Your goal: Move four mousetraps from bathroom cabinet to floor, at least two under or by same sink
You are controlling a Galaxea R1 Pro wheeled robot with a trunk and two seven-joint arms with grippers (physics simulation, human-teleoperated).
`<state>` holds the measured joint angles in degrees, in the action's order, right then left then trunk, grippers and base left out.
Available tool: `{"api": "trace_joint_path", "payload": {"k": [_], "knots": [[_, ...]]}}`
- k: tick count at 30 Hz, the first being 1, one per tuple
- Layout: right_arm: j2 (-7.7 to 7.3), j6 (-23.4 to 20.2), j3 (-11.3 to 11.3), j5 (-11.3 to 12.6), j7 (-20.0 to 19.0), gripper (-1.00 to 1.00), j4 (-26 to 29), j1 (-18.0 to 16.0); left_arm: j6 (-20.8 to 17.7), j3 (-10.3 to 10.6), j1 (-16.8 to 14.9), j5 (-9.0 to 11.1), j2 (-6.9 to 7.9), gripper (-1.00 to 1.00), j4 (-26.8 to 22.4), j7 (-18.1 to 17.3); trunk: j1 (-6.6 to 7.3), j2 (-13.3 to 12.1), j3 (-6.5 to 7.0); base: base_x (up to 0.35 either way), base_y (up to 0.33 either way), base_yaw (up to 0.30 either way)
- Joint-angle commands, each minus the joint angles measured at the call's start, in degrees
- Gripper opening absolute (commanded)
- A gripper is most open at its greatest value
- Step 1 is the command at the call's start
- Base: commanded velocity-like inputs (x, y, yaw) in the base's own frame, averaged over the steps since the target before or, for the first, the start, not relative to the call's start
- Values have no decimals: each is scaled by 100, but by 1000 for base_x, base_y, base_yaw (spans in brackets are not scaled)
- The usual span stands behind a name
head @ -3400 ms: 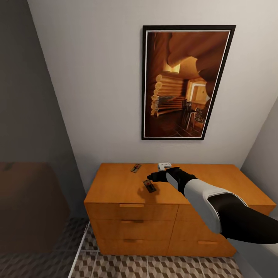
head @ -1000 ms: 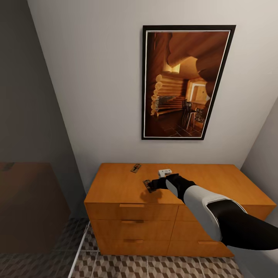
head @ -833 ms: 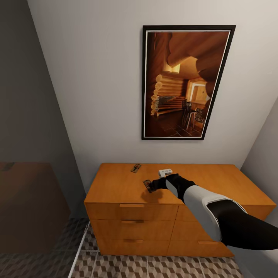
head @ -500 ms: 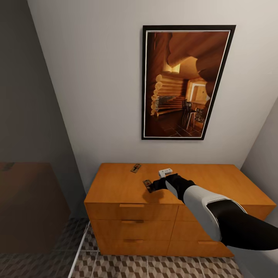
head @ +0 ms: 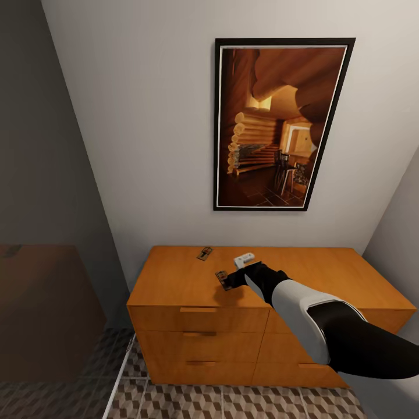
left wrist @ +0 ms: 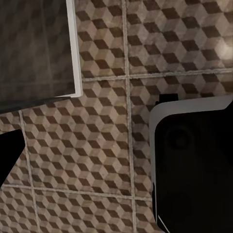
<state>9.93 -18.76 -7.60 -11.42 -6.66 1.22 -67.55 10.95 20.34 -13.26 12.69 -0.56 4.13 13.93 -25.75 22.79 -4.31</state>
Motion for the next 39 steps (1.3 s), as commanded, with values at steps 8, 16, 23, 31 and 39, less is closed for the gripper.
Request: {"api": "trace_joint_path", "payload": {"k": [8,16,23,31,39], "knots": [[7,-16,-42,-135,-182,100,13,-3,45,49,-10,50,-6,100,26,5,-4,13,-13,0,0,0],[7,223,-40,-149,-618,100,11,-3,47,49,-10,50,-6,100,26,5,-4,13,-13,0,0,0],[7,309,-40,-151,-698,100,10,-3,48,49,-10,50,-5,100,23,5,-4,13,-13,0,0,0],[7,371,-40,-150,-809,100,12,-3,48,49,-10,50,-2,100,25,5,-4,13,-13,0,0,0],[1,667,-40,-146,-998,100,11,-3,48,49,-9,50,-5,100,21,5,-4,13,-13,0,0,0]]}}
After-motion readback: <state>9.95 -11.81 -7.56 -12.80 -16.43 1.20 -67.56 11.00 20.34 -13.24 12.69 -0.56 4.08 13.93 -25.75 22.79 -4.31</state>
